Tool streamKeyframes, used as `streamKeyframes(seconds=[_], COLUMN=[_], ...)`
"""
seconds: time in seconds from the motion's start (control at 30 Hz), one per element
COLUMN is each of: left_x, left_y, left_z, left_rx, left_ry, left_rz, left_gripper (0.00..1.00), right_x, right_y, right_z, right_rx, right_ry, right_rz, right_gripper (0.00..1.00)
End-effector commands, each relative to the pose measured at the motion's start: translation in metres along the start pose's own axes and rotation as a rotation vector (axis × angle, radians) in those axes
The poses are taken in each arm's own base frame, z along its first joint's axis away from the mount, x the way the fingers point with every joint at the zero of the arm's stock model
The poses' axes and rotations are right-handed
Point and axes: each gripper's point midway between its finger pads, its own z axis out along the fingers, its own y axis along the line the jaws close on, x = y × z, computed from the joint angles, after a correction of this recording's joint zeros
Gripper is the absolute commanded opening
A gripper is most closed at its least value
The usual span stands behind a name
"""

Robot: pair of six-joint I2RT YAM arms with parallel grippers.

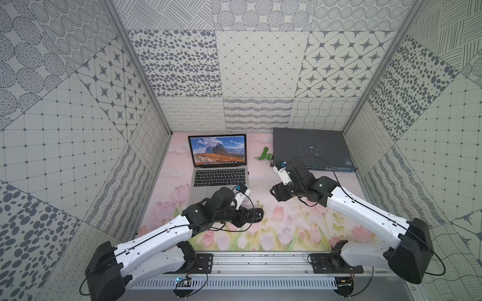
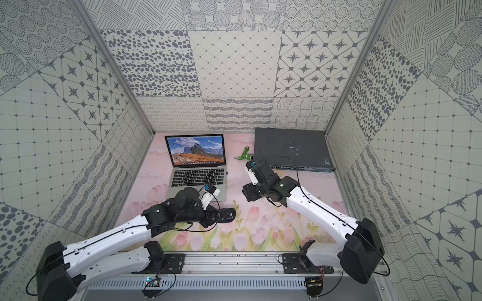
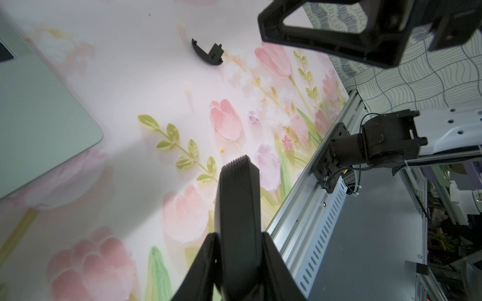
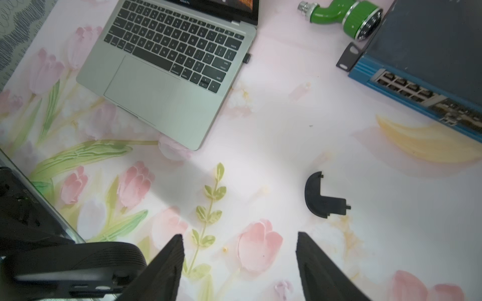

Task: Remove the wireless mouse receiver from the laptop
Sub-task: Place the lid at the center of the board, then place the mouse at the center of the board.

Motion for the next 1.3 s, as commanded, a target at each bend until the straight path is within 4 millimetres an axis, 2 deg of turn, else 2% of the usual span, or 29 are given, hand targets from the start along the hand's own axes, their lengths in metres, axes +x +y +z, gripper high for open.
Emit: streamKeyframes(seconds=[0.0,0.27,0.6,0.67,0.77,0.97,1.27], left_x=[0.014,0.05,0.051,0.052,0.053,0.055,0.045], left_y=[-0.026,0.002,0.018,0.022,0.029,0.04,0.051], left_z=[0.009,0.034,0.059,0.06,0.062,0.063,0.05], left_rx=[0.223,0.191,0.195,0.188,0.177,0.143,0.05], left_ry=[0.015,0.097,0.143,0.148,0.158,0.175,0.152], left_rz=[-0.134,-0.289,-0.349,-0.353,-0.372,-0.383,-0.36], left_gripper=[0.1,0.14,0.17,0.22,0.37,0.55,0.63], right_x=[0.003,0.012,0.016,0.017,0.017,0.016,0.009], right_y=[0.002,-0.002,-0.002,-0.003,-0.004,-0.003,0.0], right_z=[0.002,0.01,0.012,0.013,0.015,0.015,0.013], right_rx=[-0.025,-0.014,-0.019,-0.016,-0.01,-0.014,-0.031], right_ry=[-0.003,0.021,0.023,0.027,0.032,0.033,0.018], right_rz=[0.029,0.04,0.042,0.042,0.043,0.041,0.027], right_gripper=[0.71,0.71,0.71,0.71,0.72,0.73,0.73])
